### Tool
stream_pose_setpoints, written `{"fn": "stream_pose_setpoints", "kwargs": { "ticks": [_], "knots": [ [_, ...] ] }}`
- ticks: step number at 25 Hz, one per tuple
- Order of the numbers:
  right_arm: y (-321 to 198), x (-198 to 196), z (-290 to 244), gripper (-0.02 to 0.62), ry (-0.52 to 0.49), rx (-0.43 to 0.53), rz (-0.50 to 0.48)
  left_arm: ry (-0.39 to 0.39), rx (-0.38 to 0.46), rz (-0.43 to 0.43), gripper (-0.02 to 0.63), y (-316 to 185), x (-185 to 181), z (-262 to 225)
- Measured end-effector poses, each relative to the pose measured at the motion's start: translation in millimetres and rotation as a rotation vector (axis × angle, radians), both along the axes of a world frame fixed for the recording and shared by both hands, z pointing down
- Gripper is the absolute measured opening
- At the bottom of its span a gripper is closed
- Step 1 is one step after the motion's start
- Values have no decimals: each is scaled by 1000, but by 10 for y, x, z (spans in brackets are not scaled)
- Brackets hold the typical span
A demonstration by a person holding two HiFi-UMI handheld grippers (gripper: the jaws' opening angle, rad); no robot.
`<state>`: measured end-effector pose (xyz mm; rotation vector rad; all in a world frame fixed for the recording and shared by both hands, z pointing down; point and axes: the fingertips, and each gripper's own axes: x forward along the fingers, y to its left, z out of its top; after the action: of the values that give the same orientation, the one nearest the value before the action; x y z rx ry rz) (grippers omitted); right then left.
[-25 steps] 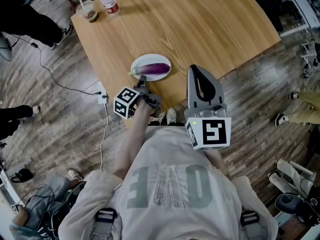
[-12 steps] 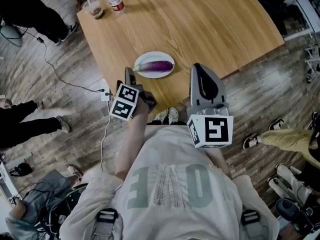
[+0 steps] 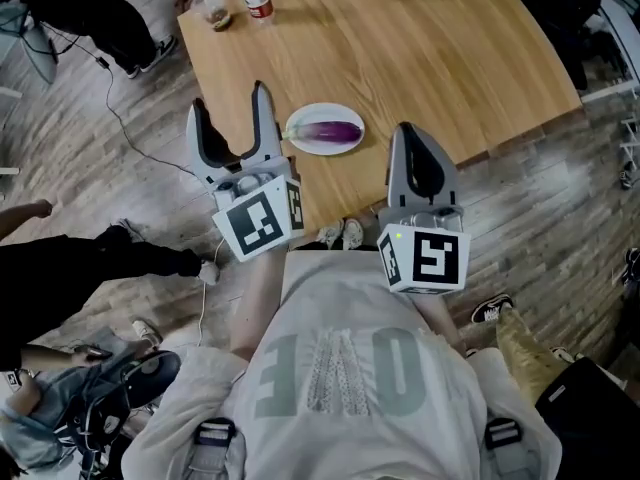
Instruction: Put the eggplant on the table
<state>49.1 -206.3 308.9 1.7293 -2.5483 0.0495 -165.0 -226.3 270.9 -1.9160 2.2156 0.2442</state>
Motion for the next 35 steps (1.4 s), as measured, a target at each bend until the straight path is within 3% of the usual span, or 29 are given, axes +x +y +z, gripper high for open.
{"fn": "stream_pose_setpoints", "kwargs": {
  "ticks": [4, 14, 17, 21, 28, 35],
  "knots": [
    [9, -62, -76, 18, 0, 36, -16, -159, 86, 52, 311, 154, 279, -425],
    [89, -286, -295, 18, -4, 123, -88, -328, 221, 179, 308, 438, 707, -869],
    [104, -332, -338, 18, -11, 142, -102, -333, 192, 206, 288, 395, 757, -814],
    [97, -361, -346, 18, -12, 139, -107, -361, 96, 241, 9, 319, 857, -620],
    [114, -407, -364, 18, -7, 145, -106, -343, 52, 309, 9, 318, 962, -528],
    [147, -426, -385, 18, 3, 141, -94, -335, 40, 312, 9, 335, 923, -525]
  ]
}}
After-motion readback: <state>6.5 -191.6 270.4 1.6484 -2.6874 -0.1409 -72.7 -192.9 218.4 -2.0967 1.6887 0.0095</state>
